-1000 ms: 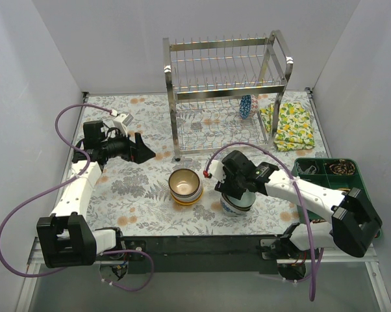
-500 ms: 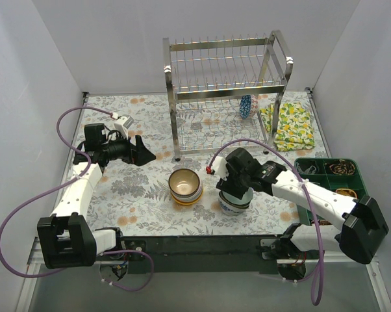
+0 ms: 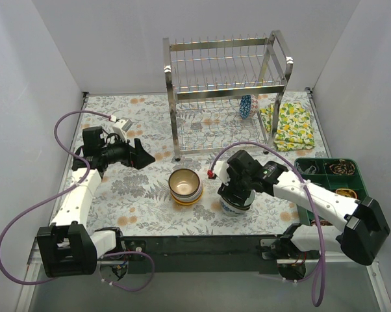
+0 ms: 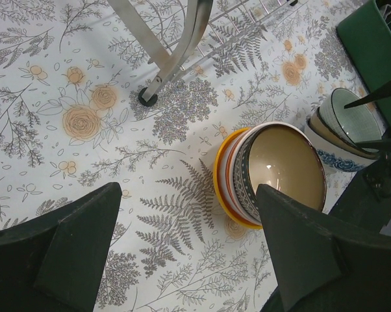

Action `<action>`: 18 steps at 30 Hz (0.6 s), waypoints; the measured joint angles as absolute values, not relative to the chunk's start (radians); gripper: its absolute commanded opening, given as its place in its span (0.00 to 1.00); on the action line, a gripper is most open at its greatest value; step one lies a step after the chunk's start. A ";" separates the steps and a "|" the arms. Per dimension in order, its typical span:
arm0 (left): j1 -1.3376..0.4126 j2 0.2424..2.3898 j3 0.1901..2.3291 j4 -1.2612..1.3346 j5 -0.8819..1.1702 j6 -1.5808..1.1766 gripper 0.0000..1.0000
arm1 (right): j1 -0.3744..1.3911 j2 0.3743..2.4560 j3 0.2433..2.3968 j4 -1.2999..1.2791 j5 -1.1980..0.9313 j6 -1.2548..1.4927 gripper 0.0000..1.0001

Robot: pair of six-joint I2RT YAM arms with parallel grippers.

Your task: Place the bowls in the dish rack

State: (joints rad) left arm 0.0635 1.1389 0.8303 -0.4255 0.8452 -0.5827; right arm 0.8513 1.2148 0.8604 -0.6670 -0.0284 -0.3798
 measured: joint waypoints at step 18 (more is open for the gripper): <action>0.066 1.061 0.795 -0.426 0.828 -0.571 0.86 | 0.879 1.198 0.912 -0.708 -0.134 -0.334 0.64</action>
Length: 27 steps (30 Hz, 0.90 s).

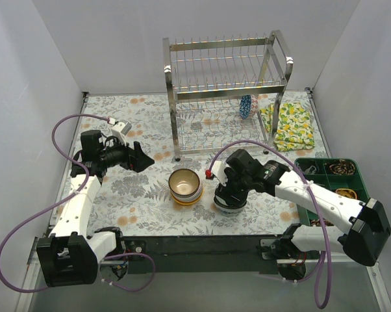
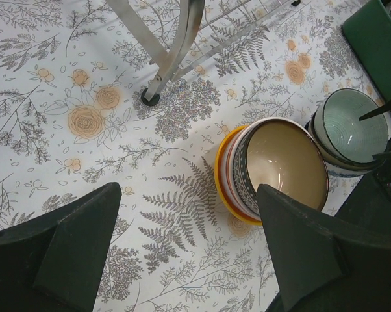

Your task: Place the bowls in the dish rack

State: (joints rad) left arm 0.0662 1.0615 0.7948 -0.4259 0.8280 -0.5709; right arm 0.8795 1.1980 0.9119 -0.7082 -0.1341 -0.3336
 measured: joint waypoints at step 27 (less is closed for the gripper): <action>0.071 1.047 0.791 -0.426 0.823 -0.557 0.86 | 0.818 1.188 0.900 -0.706 -0.096 -0.290 0.70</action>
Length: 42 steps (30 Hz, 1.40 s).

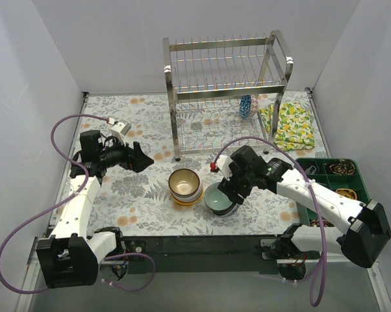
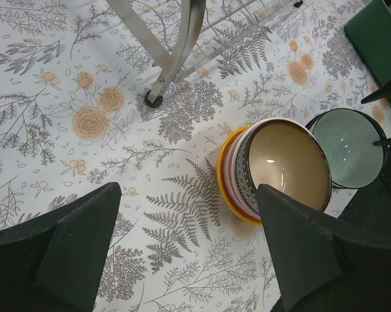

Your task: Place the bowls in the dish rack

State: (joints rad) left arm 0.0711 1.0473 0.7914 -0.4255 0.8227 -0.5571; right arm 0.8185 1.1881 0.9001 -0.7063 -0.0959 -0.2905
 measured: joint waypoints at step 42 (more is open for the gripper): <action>0.091 1.042 0.791 -0.425 0.828 -0.566 0.87 | 0.806 1.254 0.839 -0.771 0.009 -0.599 0.79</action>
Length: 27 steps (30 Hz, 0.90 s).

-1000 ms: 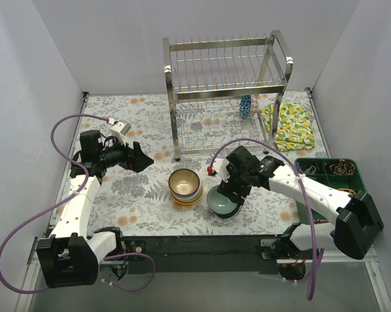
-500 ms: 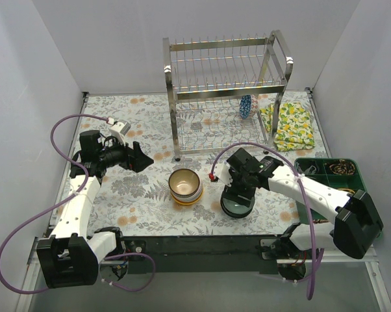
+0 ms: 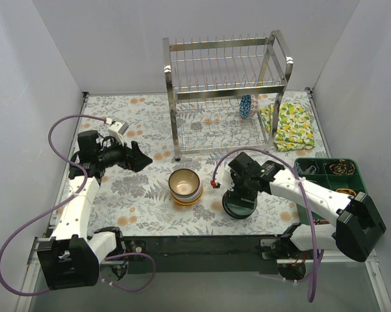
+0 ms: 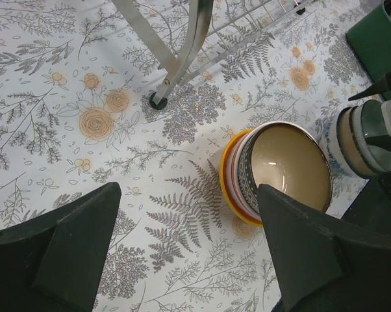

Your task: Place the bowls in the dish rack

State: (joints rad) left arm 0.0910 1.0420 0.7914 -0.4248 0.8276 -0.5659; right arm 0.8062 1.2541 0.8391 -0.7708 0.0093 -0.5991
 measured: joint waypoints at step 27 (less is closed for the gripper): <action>0.116 0.984 0.743 -0.411 0.854 -0.585 0.87 | 0.804 1.206 0.925 -0.753 0.155 -0.581 0.01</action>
